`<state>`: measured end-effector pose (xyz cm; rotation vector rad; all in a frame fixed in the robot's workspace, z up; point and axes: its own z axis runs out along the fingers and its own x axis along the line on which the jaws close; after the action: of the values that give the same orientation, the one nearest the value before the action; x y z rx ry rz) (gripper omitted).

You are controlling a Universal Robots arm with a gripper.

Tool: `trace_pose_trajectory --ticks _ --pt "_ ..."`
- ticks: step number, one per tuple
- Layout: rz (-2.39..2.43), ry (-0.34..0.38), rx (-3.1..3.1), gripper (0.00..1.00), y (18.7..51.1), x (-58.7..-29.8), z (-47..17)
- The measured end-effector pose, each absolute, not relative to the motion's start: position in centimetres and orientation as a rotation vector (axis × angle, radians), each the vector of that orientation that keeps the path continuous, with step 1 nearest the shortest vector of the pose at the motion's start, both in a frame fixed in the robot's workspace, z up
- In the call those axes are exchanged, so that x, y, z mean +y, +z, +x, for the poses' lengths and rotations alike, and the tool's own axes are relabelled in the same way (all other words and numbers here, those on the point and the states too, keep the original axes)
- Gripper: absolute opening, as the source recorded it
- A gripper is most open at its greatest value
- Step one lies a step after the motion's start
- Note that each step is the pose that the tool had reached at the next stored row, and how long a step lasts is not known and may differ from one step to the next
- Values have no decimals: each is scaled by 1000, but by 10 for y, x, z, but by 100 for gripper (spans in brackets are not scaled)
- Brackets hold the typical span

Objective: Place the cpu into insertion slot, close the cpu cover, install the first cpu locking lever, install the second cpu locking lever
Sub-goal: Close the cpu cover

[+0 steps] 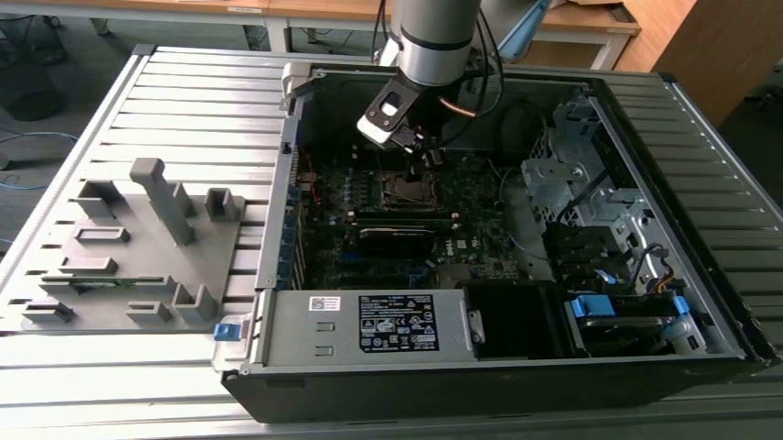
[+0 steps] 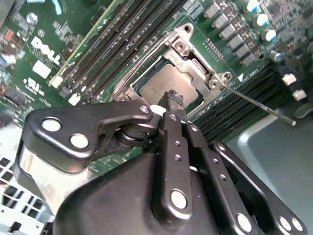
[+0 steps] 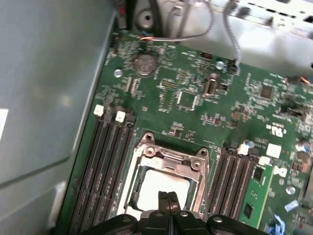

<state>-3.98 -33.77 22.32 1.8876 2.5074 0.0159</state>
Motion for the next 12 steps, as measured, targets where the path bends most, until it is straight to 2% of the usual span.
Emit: trace_pose_trajectory --ticks 12 --pt "1604 16 2699 11 222 -338 -40"
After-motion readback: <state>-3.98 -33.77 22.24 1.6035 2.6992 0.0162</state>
